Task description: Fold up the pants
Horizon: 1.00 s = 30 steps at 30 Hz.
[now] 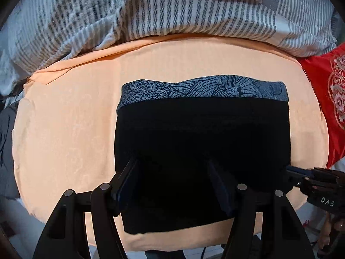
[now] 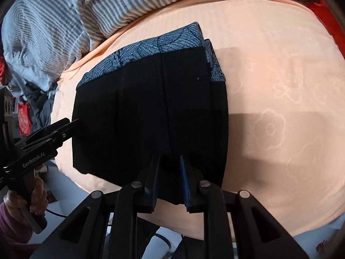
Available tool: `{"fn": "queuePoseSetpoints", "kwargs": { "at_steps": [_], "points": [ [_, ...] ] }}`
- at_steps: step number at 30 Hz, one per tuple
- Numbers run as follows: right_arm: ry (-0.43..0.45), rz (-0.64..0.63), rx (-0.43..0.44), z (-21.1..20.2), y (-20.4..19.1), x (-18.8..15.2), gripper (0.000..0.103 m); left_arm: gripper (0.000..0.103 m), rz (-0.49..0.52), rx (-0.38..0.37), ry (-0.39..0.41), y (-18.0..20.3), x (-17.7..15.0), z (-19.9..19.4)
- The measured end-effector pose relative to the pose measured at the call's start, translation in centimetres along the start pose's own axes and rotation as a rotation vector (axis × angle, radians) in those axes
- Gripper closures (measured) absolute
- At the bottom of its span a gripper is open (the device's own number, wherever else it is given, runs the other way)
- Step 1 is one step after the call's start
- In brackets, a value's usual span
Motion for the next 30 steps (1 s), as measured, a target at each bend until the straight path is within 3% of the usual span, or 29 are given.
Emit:
{"fn": "queuePoseSetpoints", "kwargs": {
  "at_steps": [1, 2, 7, 9, 13, 19, 21, 25, 27, 30],
  "points": [
    [-0.009, -0.006, 0.008, 0.0, -0.1, 0.2, 0.082, 0.011, -0.009, 0.009, 0.0, 0.1, -0.1, -0.2],
    [-0.018, -0.015, 0.017, -0.1, 0.0, 0.2, 0.082, 0.003, -0.028, 0.02, 0.014, 0.2, -0.2, -0.7],
    [-0.057, -0.013, 0.063, -0.8, 0.8, 0.0, 0.078, 0.003, -0.044, 0.029, 0.021, 0.8, -0.8, -1.7],
    [-0.058, -0.016, 0.066, -1.3, 0.8, -0.2, 0.061, 0.003, -0.035, 0.04, 0.007, 0.8, -1.4, -1.7],
    [-0.047, -0.011, 0.045, -2.2, 0.7, -1.3, 0.052, 0.001, -0.008, 0.047, -0.015, 0.5, -2.8, -1.6],
    [-0.026, 0.004, -0.045, -2.6, -0.3, -3.7, 0.032, 0.001, 0.027, 0.013, -0.039, -0.6, -5.4, -2.2],
    [-0.019, 0.0, -0.08, -2.7, -1.0, -4.3, 0.02, 0.001, 0.042, 0.008, -0.033, -0.9, -6.0, -2.9],
    [0.061, -0.03, -0.165, -4.2, -2.8, -4.9, 0.015, 0.001, 0.073, 0.008, -0.035, -1.8, -6.5, -4.8],
    [0.093, -0.034, -0.211, -5.0, -3.7, -5.1, 0.0, 0.001, 0.088, 0.014, -0.029, -2.5, -6.6, -5.8],
    [0.121, -0.025, -0.257, -5.9, -4.9, -5.2, 0.0, 0.001, 0.099, 0.041, -0.031, -3.3, -7.0, -7.0]
  ]
}}
Point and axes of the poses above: each gripper's, at about its wrist camera, not at the fingertips, and z roughly the way its jaws point, y to its right, x to its top, the point moved 1 cm from there along z, roughly the way its jaws point, and after that the axes turned 12 degrees about y, right-handed, at the moved point
